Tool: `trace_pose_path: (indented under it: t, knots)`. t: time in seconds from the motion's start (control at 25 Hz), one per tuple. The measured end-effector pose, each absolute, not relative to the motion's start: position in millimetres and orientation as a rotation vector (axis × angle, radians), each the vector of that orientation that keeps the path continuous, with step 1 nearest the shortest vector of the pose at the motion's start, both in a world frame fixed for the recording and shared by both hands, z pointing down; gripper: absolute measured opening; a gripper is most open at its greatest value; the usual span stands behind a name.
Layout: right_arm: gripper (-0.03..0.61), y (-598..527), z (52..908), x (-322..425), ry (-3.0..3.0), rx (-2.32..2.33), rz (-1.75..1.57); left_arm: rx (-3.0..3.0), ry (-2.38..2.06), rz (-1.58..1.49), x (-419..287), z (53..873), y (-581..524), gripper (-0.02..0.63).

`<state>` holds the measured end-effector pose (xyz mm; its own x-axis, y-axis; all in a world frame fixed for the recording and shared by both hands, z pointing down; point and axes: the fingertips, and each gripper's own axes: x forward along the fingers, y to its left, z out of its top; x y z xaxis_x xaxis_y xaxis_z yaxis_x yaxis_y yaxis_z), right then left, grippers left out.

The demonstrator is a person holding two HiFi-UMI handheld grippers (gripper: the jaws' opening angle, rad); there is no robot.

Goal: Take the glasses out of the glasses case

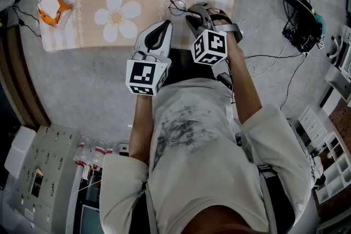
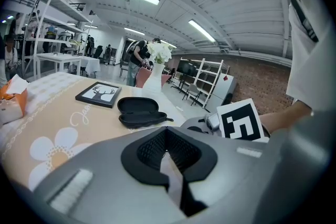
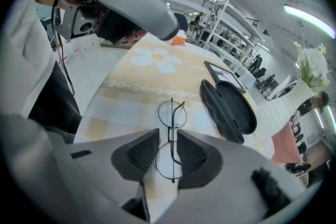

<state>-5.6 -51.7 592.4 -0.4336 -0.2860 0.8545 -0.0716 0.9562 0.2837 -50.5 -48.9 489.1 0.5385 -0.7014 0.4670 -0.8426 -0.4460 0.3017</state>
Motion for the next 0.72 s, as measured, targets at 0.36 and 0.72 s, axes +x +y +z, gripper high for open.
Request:
trace_pose_path:
  t: [0.36,0.72]
  knots:
    - [0.110,-54.3,578.7,-4.5,-2.081,0.290,-0.205,2.289,-1.253,0.373,-45.6,484.9,-50.5,0.009]
    - [0.051,-67.5,526.3,-3.7,-2.276,0.464,-0.119,2.327,-1.268,0.370,-44.8,472.8,-51.8,0.009]
